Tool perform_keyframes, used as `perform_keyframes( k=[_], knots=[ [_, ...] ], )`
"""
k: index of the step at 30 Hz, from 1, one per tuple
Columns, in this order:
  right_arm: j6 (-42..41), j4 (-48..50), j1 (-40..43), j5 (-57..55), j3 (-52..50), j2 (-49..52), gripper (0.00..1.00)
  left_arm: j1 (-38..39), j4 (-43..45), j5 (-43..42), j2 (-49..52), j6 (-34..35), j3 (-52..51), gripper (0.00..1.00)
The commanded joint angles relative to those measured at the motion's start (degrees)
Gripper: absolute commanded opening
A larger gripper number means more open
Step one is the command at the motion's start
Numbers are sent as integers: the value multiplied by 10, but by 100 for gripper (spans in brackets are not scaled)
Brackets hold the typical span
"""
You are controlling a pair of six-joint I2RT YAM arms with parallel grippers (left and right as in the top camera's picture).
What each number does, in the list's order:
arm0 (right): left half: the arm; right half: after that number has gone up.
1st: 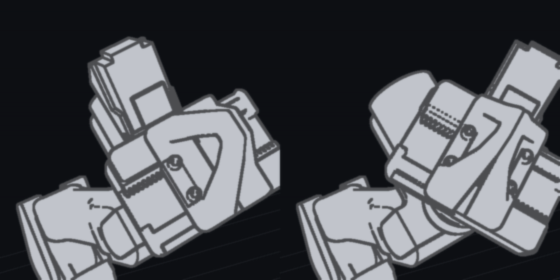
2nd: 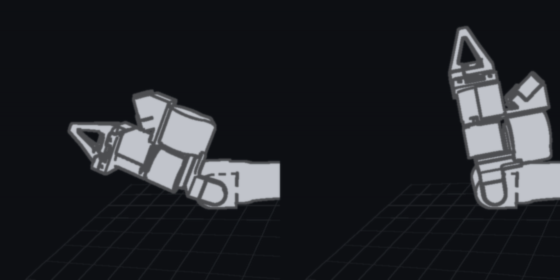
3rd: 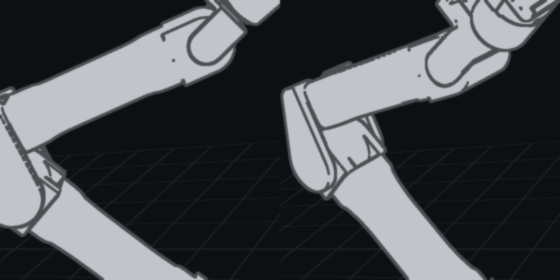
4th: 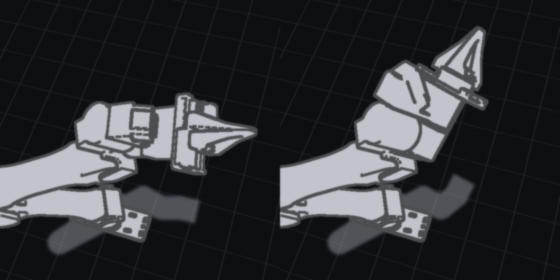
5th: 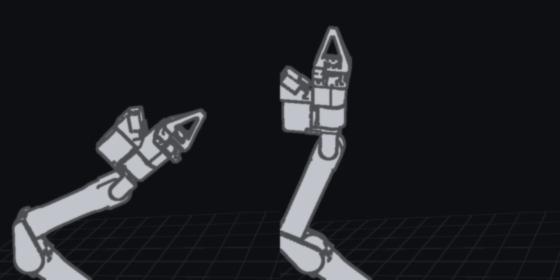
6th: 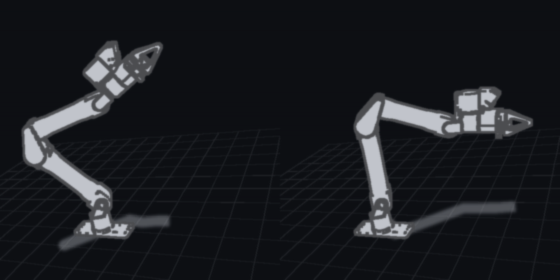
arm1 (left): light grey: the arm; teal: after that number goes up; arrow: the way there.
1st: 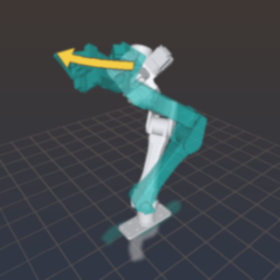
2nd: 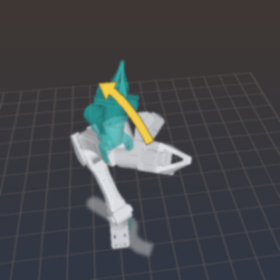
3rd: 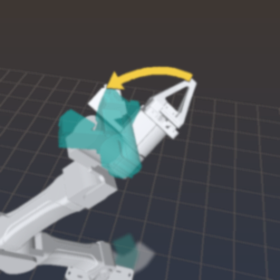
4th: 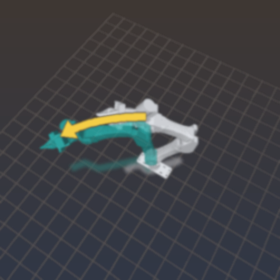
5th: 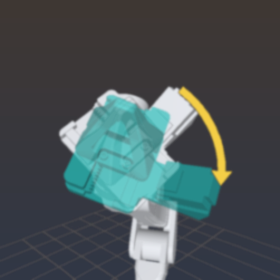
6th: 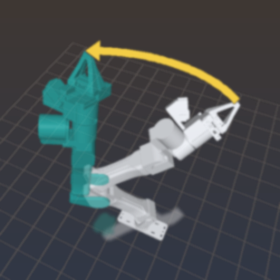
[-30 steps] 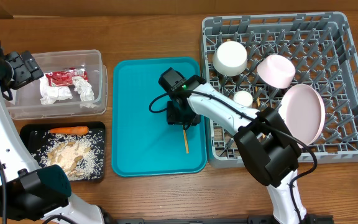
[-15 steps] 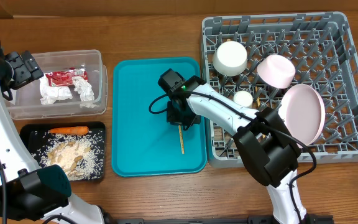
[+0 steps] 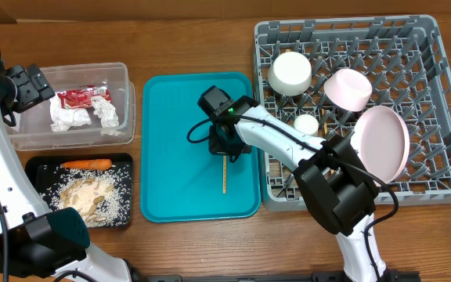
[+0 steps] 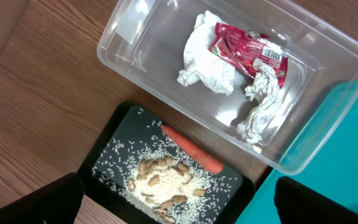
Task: Sort waste into correct bins and load items into the dishwasher
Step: 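Lower the right gripper and grasp the second wooden chopstick, then carry the second chopstick with the right gripper into the rack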
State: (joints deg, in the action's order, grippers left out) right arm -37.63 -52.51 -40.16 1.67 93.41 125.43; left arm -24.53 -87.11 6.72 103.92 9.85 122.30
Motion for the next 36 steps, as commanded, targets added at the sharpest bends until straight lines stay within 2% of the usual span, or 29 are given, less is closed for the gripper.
perform_keyframes(
  k=[1,10,19,27,36],
  knots=[
    [1,0,1,-14,-11,26,4,0,0,8,-9,-9,12,100],
    [7,6,2,-10,-2,17,4,0,0,8,-9,-9,12,100],
    [125,-8,2,0,34,-44,4,0,0,8,-9,-9,12,100],
    [156,-20,3,16,34,-111,4,0,0,8,-9,-9,12,100],
    [246,-99,33,-10,34,-231,4,0,0,8,-9,-9,12,100]
  ],
)
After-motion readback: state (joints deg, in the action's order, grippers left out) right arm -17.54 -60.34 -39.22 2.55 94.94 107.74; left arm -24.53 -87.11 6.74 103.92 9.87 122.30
